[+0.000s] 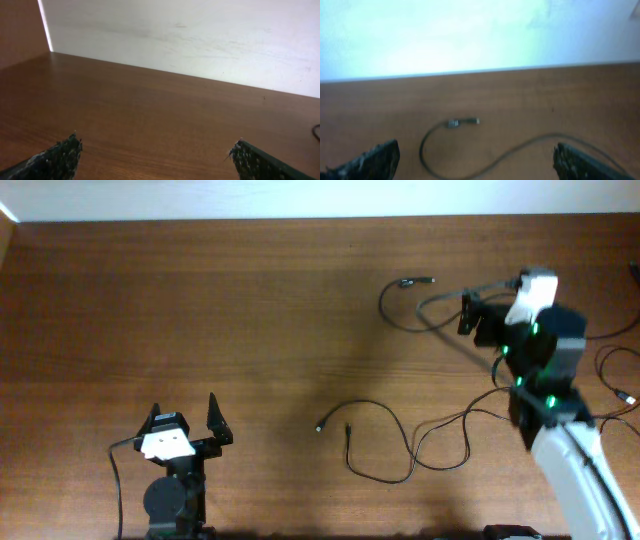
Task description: Untangle cables
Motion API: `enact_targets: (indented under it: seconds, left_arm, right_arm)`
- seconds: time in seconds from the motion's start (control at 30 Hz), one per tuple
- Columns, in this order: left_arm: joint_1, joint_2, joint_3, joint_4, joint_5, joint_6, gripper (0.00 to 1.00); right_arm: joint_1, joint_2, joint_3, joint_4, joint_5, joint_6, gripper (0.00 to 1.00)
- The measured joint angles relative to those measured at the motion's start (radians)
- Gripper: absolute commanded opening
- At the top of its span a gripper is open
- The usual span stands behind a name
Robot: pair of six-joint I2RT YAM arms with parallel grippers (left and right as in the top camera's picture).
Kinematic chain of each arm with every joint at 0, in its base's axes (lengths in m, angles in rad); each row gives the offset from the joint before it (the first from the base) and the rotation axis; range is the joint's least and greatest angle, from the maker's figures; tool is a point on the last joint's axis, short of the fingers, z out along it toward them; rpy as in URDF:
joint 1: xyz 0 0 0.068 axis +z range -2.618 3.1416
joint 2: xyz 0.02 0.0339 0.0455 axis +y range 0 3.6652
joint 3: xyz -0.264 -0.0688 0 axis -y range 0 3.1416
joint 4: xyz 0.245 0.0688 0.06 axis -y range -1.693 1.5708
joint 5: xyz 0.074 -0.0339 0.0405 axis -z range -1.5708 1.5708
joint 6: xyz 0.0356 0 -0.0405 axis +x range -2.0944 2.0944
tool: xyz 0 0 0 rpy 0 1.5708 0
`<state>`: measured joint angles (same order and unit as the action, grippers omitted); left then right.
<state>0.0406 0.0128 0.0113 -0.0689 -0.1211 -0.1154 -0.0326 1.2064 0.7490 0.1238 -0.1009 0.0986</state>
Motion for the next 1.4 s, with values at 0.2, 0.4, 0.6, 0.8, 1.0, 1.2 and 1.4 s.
enact_targets:
  seconds: [0.2,0.4,0.6,0.8,1.0,1.2,1.4]
  left_arm:
    - [0.000,-0.001,0.000,0.000,0.002,0.000,0.99]
    - [0.000,-0.002,0.000,-0.001,0.003,0.000,0.99]
    - [0.000,-0.002,0.000,-0.001,0.003,0.000,0.99]
    - [0.000,-0.002,0.000,-0.002,0.005,0.000,0.99]
    - [0.000,-0.002,0.000,-0.002,0.006,0.000,0.99]
    - [0.000,-0.002,0.000,-0.002,0.006,0.000,0.99]
    - [0.000,-0.002,0.000,-0.002,0.006,0.000,0.99]
  right_arm:
    - [0.000,-0.336,-0.480,0.373,0.013,0.006,0.99]
    - [0.000,-0.740,-0.739,0.240,0.073,0.006,0.99]
    - [0.000,-1.012,-0.739,-0.038,0.086,0.007,0.99]
    - [0.000,-1.192,-0.739,-0.198,0.094,0.007,0.99]
    - [0.000,-1.192,-0.739,-0.198,0.094,0.007,0.99]
    - [0.000,-1.192,-0.739,-0.198,0.094,0.006,0.99]
    - [0.000,-1.192,-0.739,-0.198,0.094,0.007,0.99]
